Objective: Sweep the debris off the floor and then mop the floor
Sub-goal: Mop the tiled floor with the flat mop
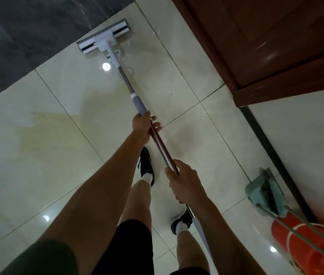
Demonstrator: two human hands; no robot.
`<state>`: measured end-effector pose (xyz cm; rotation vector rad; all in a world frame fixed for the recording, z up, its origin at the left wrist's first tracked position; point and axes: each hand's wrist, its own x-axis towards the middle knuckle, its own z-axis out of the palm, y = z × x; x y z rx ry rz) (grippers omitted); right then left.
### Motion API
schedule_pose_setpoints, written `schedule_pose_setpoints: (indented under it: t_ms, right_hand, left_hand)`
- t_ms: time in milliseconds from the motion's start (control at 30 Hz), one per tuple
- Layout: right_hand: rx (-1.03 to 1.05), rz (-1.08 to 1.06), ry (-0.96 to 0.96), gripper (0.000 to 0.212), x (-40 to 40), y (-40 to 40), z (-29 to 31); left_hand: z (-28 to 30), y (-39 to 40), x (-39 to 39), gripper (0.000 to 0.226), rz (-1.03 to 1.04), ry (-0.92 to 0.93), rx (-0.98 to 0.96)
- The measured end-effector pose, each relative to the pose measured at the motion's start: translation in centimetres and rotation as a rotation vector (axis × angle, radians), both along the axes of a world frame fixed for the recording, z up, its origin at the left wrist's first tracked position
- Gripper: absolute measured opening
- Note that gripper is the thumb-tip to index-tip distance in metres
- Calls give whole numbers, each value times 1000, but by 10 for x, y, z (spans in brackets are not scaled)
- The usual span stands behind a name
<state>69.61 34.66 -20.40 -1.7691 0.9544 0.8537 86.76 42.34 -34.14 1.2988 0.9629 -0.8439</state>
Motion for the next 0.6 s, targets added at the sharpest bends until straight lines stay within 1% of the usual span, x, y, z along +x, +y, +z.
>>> schedule_pose_setpoints:
  t_ms: [133, 233, 367, 500, 600]
  right_hand:
    - [30, -16, -49, 27, -11, 3, 0]
    - [29, 0, -111, 28, -25, 3, 1]
    - [40, -17, -147, 27, -56, 1, 3]
    - [65, -11, -145, 25, -90, -1, 8]
    - [39, -7, -157, 21, -111, -16, 5]
  left_hand:
    - [4, -1, -8, 11, 38, 32, 20]
    - [8, 0, -19, 8, 68, 38, -16]
    - [12, 1, -49, 6, 96, 59, -61]
    - [19, -2, -84, 6, 59, 43, -42]
    - [24, -13, -122, 10, -33, 22, -12]
